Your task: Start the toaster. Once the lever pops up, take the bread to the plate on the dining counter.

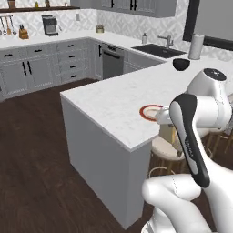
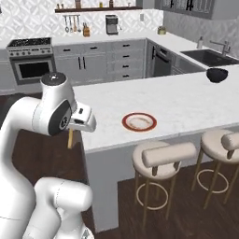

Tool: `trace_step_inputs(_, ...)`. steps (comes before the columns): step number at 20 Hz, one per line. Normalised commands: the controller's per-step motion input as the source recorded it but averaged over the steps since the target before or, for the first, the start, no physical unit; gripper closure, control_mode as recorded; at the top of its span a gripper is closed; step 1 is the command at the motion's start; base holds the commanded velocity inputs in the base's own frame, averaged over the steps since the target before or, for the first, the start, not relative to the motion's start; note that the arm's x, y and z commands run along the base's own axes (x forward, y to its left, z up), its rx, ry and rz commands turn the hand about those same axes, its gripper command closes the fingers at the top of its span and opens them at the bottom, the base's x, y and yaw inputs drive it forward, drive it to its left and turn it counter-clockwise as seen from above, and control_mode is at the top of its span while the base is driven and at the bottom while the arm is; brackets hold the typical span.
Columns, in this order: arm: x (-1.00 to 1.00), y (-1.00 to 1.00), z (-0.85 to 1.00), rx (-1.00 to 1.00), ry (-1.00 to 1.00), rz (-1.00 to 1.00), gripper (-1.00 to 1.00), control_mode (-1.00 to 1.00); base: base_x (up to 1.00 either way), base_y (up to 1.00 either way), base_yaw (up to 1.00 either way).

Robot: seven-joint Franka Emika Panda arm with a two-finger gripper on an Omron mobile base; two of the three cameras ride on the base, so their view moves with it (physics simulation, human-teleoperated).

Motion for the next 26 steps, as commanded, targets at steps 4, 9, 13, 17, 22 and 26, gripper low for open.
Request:
trace_step_inputs(4,0.0,0.0,0.0,0.0,0.0,0.0,1.0,1.0,0.2,-1.0,0.35)
trace_step_inputs(9,0.0,0.0,0.0,0.0,0.0,0.0,1.0,1.0,0.51,-0.69,0.13)
trace_step_inputs(13,0.0,0.0,0.0,0.0,0.0,0.0,1.0,1.0,0.88,-0.02,0.0)
trace_step_inputs(17,0.0,0.0,0.0,0.0,0.0,0.0,1.0,1.0,0.61,0.0,0.0)
trace_step_inputs(22,0.0,0.0,0.0,0.0,0.0,0.0,1.0,1.0,0.14,0.0,0.0)
trace_step_inputs(26,0.0,0.0,0.0,0.0,0.0,0.0,1.0,1.0,0.0,0.0,0.0)
